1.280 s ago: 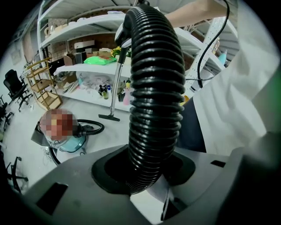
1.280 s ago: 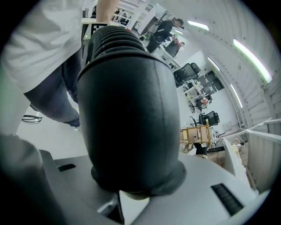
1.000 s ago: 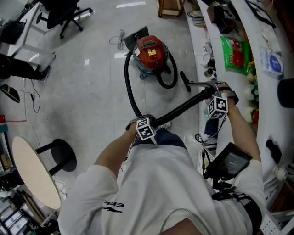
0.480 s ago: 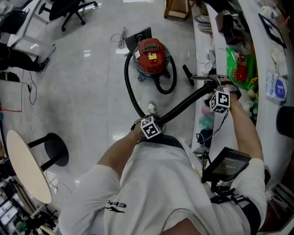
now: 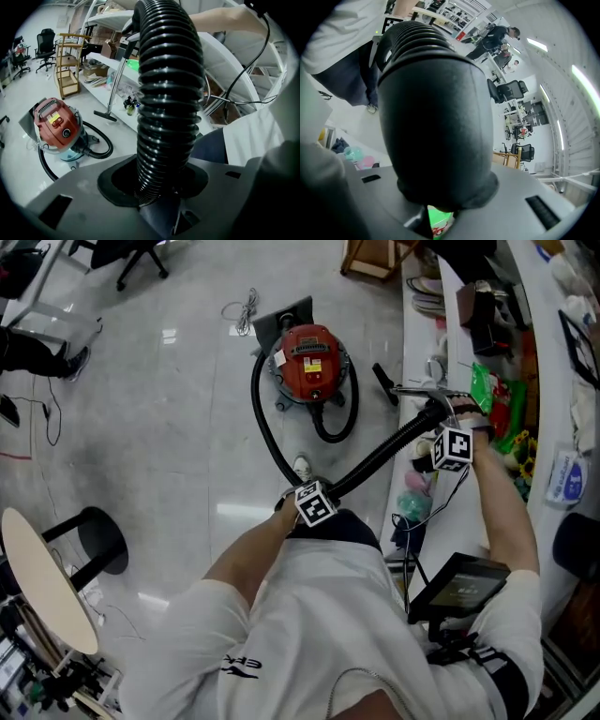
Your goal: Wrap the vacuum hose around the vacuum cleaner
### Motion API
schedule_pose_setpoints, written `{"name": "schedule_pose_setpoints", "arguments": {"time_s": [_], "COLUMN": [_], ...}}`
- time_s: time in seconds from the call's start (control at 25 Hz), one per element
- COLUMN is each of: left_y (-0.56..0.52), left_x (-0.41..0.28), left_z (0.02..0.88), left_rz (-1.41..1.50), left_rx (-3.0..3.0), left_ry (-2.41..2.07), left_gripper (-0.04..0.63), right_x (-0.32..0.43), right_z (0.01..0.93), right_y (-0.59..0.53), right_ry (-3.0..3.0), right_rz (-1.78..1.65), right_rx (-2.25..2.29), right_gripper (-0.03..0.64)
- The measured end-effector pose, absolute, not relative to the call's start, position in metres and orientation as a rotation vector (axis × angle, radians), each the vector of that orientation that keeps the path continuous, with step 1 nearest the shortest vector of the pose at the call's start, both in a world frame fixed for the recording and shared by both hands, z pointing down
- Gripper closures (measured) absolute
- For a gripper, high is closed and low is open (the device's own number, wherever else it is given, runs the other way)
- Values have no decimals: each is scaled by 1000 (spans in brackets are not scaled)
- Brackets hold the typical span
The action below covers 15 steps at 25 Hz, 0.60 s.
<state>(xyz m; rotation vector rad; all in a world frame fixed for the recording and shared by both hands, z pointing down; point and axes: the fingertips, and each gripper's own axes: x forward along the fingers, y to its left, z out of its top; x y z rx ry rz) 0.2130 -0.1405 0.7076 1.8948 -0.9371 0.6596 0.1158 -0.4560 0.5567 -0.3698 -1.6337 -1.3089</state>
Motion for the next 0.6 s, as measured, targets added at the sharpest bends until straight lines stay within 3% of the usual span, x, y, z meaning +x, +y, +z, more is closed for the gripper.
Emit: {"name": "schedule_pose_setpoints", "arguments": {"time_s": [0.6], "left_y": [-282], "left_x": [200], "left_z": [758], "left_rz": [470], "left_rx": [1799], "left_ry": [-1001], "left_gripper": [414], "right_x": [-4], "right_z": [588], "right_y": [-544], "right_ry": [-1567], "right_rz": [-1562], "right_rx": [-605], "right_gripper": [500]}}
